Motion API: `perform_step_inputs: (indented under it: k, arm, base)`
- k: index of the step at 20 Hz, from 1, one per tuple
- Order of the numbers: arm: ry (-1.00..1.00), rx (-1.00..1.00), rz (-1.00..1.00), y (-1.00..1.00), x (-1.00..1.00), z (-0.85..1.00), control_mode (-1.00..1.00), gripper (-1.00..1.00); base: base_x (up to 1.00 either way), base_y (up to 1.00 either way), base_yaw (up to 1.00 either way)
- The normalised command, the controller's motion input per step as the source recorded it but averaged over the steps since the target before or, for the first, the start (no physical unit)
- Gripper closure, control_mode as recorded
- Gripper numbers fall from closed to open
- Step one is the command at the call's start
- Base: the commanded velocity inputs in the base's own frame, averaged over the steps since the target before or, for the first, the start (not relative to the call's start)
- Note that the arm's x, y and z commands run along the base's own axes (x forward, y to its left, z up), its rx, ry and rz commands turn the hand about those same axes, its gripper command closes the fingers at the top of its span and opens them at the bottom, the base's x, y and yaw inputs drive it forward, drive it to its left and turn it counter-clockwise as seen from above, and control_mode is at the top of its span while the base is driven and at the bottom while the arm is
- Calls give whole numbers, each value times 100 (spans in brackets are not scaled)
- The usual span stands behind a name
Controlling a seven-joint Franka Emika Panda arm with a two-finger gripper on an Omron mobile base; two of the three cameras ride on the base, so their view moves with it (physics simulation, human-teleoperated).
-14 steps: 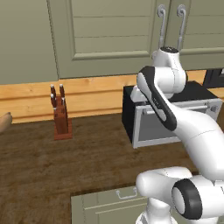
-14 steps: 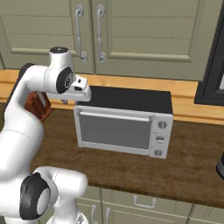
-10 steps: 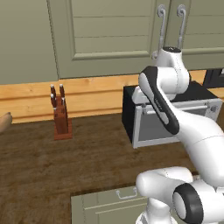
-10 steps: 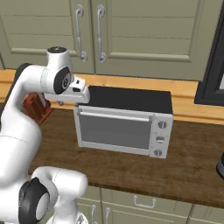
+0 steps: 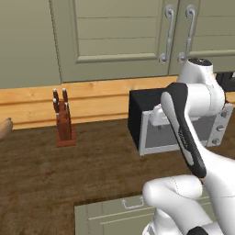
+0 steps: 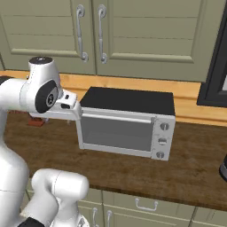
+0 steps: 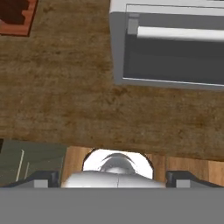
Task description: Navigate to the sink.
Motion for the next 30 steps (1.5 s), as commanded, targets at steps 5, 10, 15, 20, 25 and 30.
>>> perform_step_inputs:
  k: [5, 10, 15, 20, 25, 30]
  arm:
    - [0, 0, 0, -2, -94, 0, -100, -100]
    - [0, 0, 0, 0, -42, 0, 100, -100]
    - [0, 0, 0, 0, 0, 0, 100, -100]
    - [0, 0, 0, 0, 0, 0, 100, -100]
    - [0, 0, 0, 0, 0, 0, 100, -100]
    - [0, 0, 0, 0, 0, 0, 100, -100]
  base:
    - [0, 0, 0]
    - [-19, 0, 0]
    - [-29, -33, -34]
    - [-6, -49, -80]
    - [0, -31, -92]
    - [0, -26, -94]
